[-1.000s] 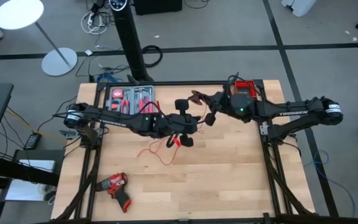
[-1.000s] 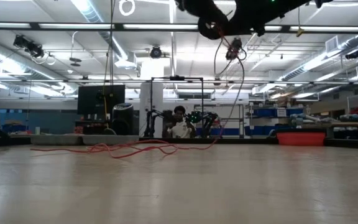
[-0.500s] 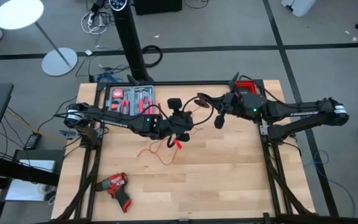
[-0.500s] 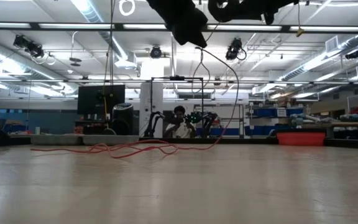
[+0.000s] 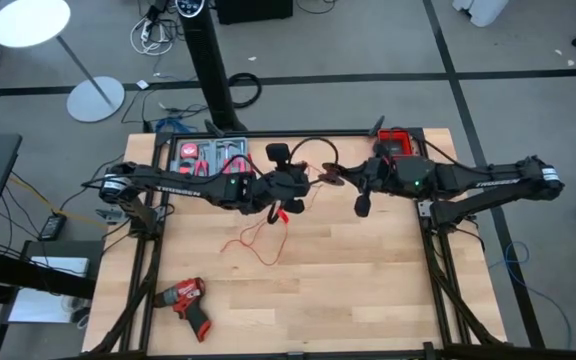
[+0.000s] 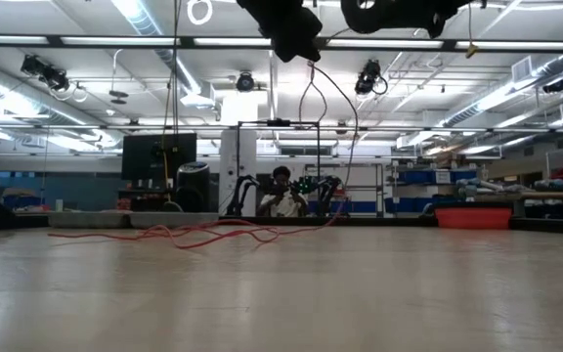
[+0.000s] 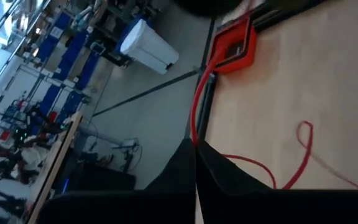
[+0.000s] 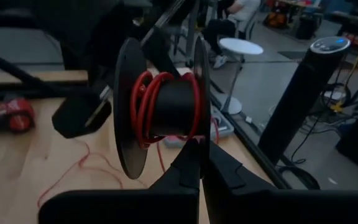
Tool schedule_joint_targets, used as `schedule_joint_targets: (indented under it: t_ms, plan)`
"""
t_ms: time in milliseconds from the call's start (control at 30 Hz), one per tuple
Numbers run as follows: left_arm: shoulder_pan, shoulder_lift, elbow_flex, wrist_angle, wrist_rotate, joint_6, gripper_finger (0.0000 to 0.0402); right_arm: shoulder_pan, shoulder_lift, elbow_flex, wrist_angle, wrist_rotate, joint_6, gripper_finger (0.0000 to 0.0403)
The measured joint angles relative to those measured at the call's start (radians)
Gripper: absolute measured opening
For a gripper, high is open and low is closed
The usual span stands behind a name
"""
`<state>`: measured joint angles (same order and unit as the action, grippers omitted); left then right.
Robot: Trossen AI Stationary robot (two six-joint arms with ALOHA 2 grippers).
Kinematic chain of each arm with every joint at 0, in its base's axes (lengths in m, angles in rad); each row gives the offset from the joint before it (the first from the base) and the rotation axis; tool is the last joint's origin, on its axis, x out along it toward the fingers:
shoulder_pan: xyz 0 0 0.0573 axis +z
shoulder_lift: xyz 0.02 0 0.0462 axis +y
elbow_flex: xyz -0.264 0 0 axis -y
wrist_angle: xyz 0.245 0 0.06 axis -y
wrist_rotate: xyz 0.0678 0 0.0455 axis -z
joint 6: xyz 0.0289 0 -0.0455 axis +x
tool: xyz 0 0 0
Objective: Coil cords
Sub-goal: Coil the red wire on the black spool
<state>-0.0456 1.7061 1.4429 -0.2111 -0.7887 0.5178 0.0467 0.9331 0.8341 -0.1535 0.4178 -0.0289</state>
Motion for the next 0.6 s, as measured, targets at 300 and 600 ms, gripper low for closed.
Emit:
schedule_joint_targets:
  t_ms: [300, 600]
  plan:
    - [0.0, 0.0, 0.0, -0.003, -0.013, -0.005, 0.0102, 0.0, 0.012, 0.0, -0.031, 0.006, 0.009, 0.0]
    - [-0.01, 0.0, -0.014, -0.05, 0.092, -0.107, 0.0127, 0.017, 0.009, 0.0, -0.065, 0.008, 0.029, 0.0]
